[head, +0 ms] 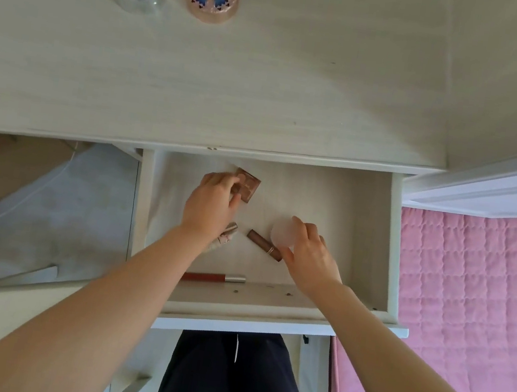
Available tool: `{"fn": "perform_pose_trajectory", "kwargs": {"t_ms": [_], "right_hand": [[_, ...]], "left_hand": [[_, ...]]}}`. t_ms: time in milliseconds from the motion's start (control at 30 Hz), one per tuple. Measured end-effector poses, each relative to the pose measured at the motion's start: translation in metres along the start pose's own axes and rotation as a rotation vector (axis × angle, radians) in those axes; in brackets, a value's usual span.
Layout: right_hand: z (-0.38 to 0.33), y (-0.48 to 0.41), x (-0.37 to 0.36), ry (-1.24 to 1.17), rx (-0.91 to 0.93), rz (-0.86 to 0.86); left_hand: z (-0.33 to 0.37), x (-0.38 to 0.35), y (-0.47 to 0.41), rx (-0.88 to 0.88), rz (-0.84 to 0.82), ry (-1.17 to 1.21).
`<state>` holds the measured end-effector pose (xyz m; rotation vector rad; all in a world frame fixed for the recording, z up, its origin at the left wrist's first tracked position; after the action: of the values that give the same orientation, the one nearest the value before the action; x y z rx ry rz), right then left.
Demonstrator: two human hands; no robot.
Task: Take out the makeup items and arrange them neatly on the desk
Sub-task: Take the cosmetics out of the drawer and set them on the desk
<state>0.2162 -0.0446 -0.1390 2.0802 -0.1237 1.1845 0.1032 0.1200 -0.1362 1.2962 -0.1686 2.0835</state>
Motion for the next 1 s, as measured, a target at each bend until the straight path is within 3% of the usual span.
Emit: {"fn": "perform_pose_trajectory", "kwargs": {"t_ms": [233, 433, 1000], "right_hand": [[0.015, -0.022, -0.018, -0.110, -0.145, -0.008], [0.021, -0.027, -0.024, -0.163, -0.240, 0.025], [0.003, -0.019, -0.027, -0.309, -0.135, 0.049]], "left_hand": [[-0.016, -0.035, -0.021, 0.122, -0.085, -0.089], [-0.018, -0.038, -0.027, 0.217, -0.036, -0.135], [-0.005, -0.034, -0.001, 0.213, 0.048, 0.190]]}}
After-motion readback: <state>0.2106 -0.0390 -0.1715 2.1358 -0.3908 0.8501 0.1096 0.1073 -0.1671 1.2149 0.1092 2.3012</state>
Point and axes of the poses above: each hand's wrist, its own y-axis away from the middle knuckle, its own x-axis out of the back of the hand, z = x × y, the point moved 9 cm from there along -y, towards the middle knuckle, and after that the axes turned 2 degrees about z, right-handed, at the moved point
